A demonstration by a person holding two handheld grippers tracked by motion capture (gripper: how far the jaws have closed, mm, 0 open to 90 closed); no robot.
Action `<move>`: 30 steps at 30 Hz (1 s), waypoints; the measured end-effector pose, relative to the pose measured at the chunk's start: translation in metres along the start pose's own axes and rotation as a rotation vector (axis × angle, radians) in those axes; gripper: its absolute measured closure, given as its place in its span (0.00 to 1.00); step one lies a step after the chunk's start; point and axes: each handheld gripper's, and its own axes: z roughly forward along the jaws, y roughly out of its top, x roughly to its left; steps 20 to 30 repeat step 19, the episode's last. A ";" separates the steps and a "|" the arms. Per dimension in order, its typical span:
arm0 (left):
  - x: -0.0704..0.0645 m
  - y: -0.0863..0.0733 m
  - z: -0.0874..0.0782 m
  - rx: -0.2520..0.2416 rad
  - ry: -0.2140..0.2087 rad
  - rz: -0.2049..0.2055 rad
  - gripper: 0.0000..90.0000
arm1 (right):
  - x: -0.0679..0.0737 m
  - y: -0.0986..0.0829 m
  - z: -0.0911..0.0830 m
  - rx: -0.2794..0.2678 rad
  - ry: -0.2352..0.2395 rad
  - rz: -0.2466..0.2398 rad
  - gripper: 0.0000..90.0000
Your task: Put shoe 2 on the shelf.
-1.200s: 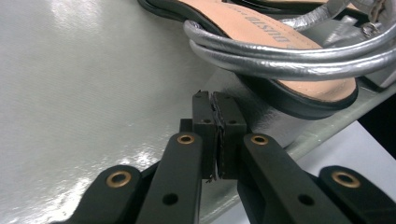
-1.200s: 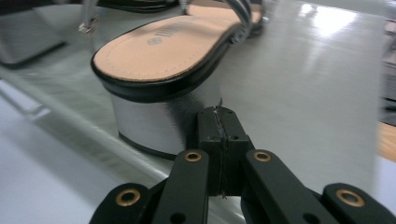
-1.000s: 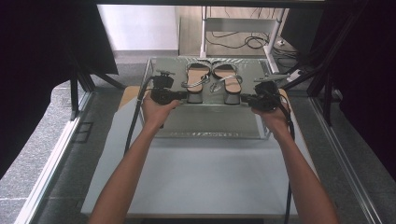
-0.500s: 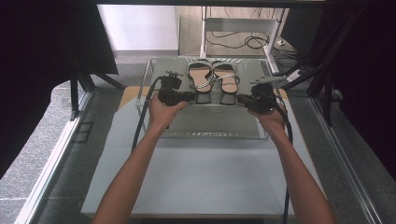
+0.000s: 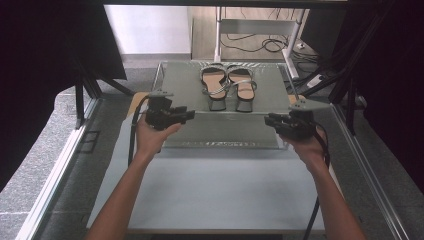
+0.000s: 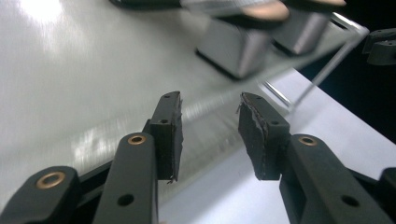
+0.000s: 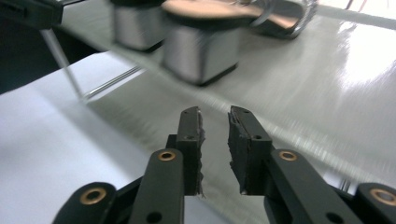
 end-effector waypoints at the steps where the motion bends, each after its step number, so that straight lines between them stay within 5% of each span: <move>1: -0.001 -0.007 -0.005 -0.005 -0.012 -0.002 0.65 | 0.003 -0.007 -0.004 -0.005 0.007 -0.002 0.78; 10: -0.010 -0.072 -0.027 0.011 -0.041 0.014 0.59 | 0.026 -0.070 -0.020 -0.009 0.048 -0.030 0.60; 16: -0.016 -0.088 -0.028 0.048 -0.056 0.052 0.48 | 0.034 -0.085 -0.029 -0.046 0.102 0.027 0.44; 18: -0.018 -0.094 -0.029 0.049 -0.054 0.061 0.45 | 0.037 -0.095 -0.031 -0.078 0.112 0.039 0.44; 19: -0.018 -0.096 -0.029 0.044 -0.058 0.057 0.44 | 0.038 -0.096 -0.031 -0.048 0.109 0.037 0.41; 30: -0.018 -0.096 -0.029 0.044 -0.058 0.057 0.44 | 0.038 -0.096 -0.031 -0.048 0.109 0.037 0.41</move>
